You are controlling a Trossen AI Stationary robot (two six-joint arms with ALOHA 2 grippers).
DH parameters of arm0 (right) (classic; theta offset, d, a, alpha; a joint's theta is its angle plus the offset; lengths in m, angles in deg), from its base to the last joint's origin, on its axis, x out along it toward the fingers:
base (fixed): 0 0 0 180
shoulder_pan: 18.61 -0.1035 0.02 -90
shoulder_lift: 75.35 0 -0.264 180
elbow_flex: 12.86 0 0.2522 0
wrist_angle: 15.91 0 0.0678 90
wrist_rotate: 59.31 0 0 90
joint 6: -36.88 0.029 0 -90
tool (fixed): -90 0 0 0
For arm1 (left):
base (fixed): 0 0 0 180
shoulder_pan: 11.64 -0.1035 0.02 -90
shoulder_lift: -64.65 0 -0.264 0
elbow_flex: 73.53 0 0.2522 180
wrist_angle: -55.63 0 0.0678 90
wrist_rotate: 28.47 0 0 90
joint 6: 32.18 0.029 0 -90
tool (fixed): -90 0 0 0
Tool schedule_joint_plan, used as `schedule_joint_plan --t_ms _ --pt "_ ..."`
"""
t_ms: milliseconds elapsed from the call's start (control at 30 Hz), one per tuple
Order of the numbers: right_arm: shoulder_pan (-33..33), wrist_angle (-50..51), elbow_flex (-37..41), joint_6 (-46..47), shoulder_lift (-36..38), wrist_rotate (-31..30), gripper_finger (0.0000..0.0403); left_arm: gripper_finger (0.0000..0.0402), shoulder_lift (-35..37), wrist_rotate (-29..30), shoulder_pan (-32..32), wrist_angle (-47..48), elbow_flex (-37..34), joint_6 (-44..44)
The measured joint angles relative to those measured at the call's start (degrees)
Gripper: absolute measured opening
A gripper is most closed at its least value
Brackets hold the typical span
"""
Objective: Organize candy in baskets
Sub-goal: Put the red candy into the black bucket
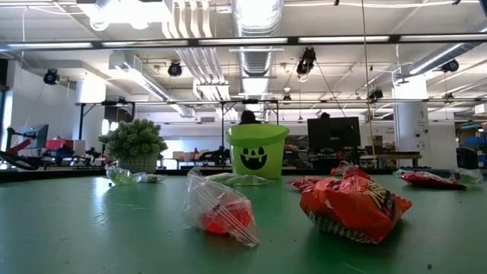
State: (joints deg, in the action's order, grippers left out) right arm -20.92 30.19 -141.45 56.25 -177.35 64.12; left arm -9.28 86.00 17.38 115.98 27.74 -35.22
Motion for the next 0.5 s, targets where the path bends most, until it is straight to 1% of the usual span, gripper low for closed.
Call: schedule_joint_plan --t_ms 100,133,333,400,500 --pt "-0.04 0.0 0.0 -0.97 0.0 -0.32 0.0009 0.002 0.0 -0.86 -0.04 0.49 0.0 -0.02" --pt "-0.04 0.0 0.0 -1.23 0.0 -0.44 0.0009 0.0012 0.0 -1.38 -0.04 0.52 0.0 -0.07" --pt "-0.04 0.08 0.0 0.0 0.09 -3.16 0.0014 0.0011 0.0 -1.55 -0.05 1.18 0.0 -0.44" --pt "-0.04 0.33 0.0 0.0 0.09 -3.45 0.0024 0.0005 0.0 -1.55 -0.11 1.2 0.0 -0.44" --pt "-0.02 0.44 0.0 -0.94 0.09 -3.79 0.0051 0.0003 0.0 -1.62 -0.15 1.51 0.0 -1.08"
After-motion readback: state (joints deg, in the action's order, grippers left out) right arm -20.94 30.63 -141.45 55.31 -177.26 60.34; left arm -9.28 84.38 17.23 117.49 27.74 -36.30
